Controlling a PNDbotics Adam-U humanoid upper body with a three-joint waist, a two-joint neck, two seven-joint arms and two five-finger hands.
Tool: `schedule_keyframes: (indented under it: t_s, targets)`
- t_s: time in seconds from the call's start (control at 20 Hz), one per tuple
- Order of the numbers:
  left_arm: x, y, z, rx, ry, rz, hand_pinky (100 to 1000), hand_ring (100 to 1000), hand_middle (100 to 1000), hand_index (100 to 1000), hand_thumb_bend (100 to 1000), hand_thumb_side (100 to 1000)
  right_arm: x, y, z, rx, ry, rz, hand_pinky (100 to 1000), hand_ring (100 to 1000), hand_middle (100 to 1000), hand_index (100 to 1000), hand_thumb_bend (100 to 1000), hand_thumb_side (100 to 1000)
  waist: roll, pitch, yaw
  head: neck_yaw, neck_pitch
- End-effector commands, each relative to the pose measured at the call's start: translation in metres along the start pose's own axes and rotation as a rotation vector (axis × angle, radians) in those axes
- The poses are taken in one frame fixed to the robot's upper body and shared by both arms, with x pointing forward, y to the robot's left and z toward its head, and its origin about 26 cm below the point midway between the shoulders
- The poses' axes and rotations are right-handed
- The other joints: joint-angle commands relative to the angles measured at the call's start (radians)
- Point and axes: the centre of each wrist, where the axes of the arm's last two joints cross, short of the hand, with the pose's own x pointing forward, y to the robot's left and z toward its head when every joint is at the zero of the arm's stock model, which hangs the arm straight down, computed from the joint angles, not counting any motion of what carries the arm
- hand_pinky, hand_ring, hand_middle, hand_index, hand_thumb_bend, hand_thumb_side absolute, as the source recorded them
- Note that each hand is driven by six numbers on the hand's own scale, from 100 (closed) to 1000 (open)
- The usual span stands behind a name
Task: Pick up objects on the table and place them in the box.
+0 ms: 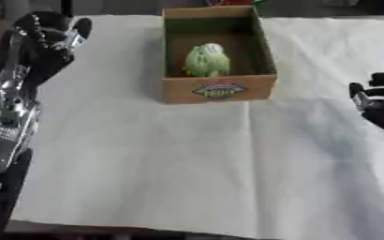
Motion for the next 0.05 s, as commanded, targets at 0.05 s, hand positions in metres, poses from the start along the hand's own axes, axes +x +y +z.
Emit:
schedule_keyframes:
  t_s: [0.05]
  targets:
    - [0.008,0.0057,-0.0016,0.0,-0.03,-0.005,663,593,588,695,565,416,0.0095,-0.0048,-0.0049,-0.011,-0.031,-0.003,572,612,588,657,374,100,-0.003,-0.017,-0.001,-0.002,-0.006]
